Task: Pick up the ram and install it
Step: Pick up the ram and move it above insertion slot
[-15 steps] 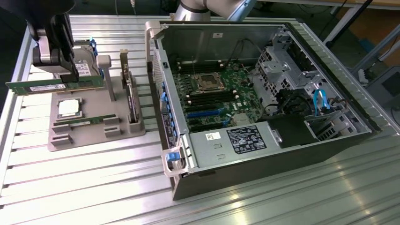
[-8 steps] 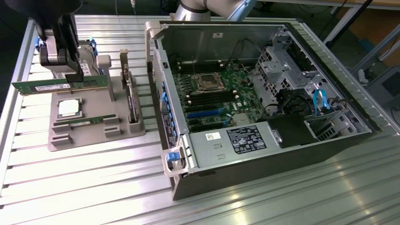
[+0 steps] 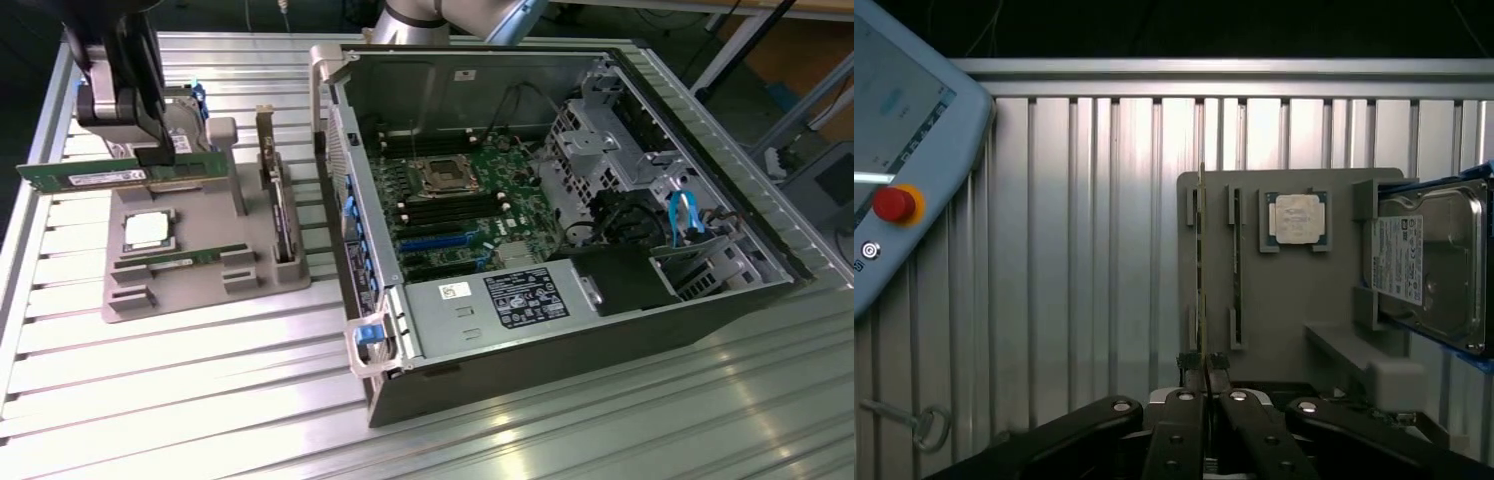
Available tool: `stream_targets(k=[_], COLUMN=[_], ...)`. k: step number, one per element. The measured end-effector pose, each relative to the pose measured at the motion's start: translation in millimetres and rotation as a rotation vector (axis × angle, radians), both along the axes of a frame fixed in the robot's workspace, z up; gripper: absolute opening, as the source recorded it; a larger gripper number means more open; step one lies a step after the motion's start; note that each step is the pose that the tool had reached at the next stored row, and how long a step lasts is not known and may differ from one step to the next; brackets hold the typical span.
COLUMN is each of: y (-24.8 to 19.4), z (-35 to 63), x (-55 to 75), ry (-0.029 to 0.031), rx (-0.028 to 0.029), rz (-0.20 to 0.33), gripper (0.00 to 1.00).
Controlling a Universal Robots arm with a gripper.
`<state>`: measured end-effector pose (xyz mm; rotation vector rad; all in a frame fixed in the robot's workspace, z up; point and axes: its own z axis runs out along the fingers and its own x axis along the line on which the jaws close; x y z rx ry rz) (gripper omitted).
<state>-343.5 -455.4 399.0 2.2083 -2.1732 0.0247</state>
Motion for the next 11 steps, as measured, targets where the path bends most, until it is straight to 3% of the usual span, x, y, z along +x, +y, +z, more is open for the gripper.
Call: stream_targets(k=[11], y=[0.0], z=[1.1], x=[7.9], ry=[0.0], rx=[-0.0001], rz=[0.0], gripper=[0.12])
